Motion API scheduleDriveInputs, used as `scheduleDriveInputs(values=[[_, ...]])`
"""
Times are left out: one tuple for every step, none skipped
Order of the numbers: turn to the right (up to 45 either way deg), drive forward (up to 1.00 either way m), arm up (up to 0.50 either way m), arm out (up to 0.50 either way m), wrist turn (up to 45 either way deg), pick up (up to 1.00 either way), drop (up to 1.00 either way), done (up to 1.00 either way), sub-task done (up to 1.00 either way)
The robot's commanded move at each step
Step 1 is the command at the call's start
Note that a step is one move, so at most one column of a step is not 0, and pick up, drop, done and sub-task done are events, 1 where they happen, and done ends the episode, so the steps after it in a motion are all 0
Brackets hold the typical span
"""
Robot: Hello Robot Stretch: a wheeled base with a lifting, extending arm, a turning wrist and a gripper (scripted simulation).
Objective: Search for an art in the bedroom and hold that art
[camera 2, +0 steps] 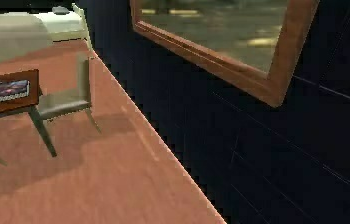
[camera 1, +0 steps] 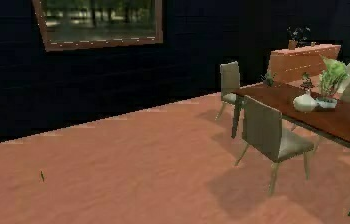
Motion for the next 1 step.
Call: scheduleDriveInputs(values=[[45.0, 0.00, 0.00, 0.00, 0.0, 0.00, 0.00, 0.00, 0.00]])
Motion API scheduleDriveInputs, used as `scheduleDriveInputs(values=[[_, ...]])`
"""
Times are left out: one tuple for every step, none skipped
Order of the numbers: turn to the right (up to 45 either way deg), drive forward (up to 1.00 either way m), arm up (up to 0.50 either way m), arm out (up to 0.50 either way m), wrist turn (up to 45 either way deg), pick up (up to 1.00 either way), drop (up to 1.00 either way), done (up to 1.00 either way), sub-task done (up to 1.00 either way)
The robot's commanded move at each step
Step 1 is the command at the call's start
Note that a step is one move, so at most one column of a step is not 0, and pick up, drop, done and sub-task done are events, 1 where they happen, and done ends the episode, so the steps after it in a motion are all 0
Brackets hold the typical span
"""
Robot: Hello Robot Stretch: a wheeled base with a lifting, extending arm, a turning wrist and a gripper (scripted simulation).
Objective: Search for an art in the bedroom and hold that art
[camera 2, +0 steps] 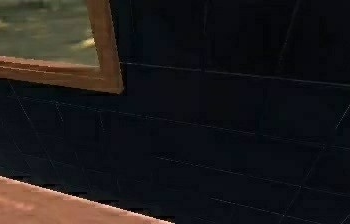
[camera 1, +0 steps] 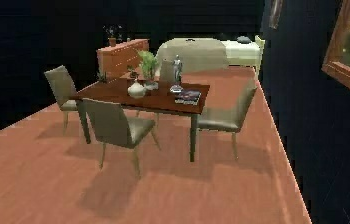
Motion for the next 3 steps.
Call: scheduleDriveInputs(values=[[18.0, 0.00, 0.00, 0.00, 0.0, 0.00, 0.00, 0.00, 0.00], [0.0, 1.00, 0.00, 0.00, 0.0, 0.00, 0.00, 0.00, 0.00], [3.0, 0.00, 0.00, 0.00, 0.0, 0.00, 0.00, 0.00, 0.00]])
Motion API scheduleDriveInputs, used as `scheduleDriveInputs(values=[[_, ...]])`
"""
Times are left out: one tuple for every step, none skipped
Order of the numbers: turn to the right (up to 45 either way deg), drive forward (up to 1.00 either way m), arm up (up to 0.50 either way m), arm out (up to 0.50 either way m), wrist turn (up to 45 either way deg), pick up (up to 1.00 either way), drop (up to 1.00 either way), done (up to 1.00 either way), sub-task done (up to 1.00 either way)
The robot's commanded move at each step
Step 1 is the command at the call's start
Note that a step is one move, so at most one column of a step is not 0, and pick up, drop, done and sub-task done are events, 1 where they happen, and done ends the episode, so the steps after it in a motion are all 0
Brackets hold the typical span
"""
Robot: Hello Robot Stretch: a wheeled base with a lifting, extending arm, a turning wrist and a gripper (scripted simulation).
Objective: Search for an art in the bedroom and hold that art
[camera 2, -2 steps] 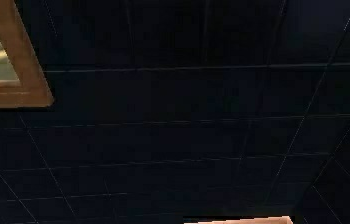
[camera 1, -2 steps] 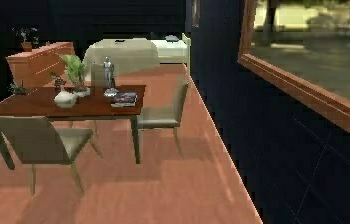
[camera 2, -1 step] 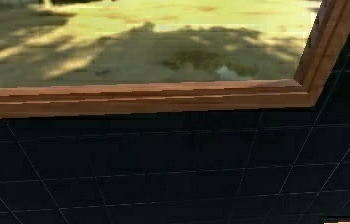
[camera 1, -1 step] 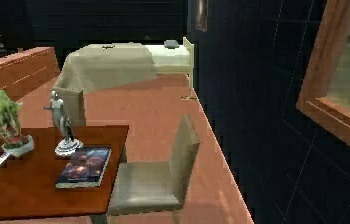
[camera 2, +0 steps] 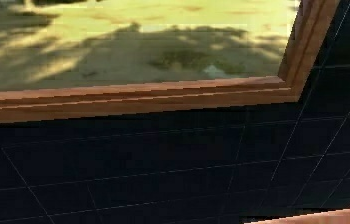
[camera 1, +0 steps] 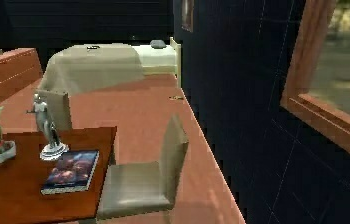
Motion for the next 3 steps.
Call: scheduleDriveInputs(values=[[0.0, 0.35, 0.00, 0.00, 0.0, 0.00, 0.00, 0.00, 0.00], [-45.0, 0.00, 0.00, 0.00, 0.0, 0.00, 0.00, 0.00, 0.00], [-45.0, 0.00, 0.00, 0.00, 0.0, 0.00, 0.00, 0.00, 0.00]])
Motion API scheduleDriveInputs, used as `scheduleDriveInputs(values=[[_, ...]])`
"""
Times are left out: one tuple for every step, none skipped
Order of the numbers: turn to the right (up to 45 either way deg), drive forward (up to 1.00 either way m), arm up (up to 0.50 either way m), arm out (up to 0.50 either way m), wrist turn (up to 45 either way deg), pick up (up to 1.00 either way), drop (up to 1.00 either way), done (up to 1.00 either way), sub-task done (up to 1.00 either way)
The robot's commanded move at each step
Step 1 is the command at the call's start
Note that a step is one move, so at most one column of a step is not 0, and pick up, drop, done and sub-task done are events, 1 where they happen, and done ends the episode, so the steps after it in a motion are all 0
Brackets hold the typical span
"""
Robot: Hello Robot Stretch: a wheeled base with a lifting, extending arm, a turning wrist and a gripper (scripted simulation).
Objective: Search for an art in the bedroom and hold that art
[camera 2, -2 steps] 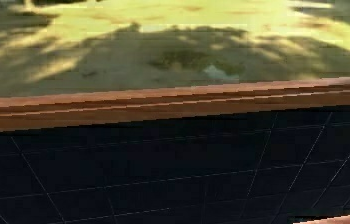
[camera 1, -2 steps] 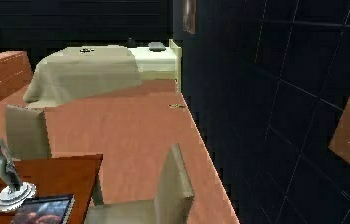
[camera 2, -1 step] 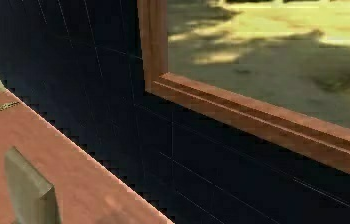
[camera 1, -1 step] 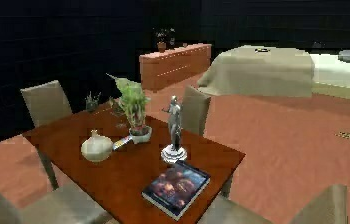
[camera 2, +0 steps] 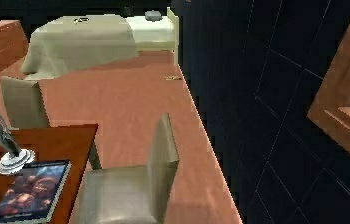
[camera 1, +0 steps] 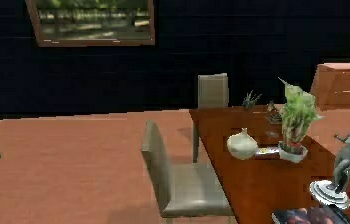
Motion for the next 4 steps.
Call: scheduleDriveInputs(values=[[-42.0, 0.00, 0.00, 0.00, 0.0, 0.00, 0.00, 0.00, 0.00], [12.0, 0.00, 0.00, 0.00, 0.0, 0.00, 0.00, 0.00, 0.00], [0.0, 0.80, 0.00, 0.00, 0.0, 0.00, 0.00, 0.00, 0.00], [24.0, 0.00, 0.00, 0.00, 0.0, 0.00, 0.00, 0.00, 0.00]])
